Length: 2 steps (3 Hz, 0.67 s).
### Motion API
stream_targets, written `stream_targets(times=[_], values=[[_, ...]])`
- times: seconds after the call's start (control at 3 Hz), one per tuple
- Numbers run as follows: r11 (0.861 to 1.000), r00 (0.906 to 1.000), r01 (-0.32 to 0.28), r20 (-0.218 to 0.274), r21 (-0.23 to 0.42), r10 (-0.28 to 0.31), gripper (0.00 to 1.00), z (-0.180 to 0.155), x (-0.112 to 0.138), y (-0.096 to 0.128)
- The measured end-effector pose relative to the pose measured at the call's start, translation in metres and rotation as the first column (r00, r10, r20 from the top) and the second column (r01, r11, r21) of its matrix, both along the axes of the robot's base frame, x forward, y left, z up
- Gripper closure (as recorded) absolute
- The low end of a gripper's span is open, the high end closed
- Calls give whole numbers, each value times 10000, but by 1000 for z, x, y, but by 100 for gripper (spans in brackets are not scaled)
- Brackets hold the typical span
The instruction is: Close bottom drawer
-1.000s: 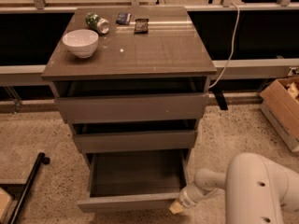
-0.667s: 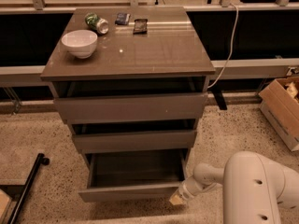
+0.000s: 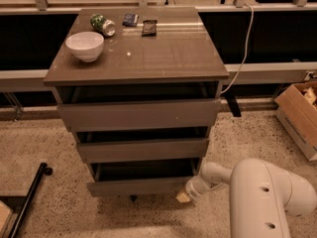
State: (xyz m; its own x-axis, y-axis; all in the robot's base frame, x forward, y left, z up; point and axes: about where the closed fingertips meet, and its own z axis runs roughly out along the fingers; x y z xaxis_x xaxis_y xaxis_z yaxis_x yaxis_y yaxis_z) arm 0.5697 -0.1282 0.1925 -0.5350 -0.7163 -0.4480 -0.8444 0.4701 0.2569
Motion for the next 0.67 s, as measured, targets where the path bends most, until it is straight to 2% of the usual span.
stream_targets(times=[0.33,0.67], values=[[9992,9971,378,670,-102,-371,100,-5,17,-4],[9962,9820,823,1726,-282,-763,100,-17,54,-13]])
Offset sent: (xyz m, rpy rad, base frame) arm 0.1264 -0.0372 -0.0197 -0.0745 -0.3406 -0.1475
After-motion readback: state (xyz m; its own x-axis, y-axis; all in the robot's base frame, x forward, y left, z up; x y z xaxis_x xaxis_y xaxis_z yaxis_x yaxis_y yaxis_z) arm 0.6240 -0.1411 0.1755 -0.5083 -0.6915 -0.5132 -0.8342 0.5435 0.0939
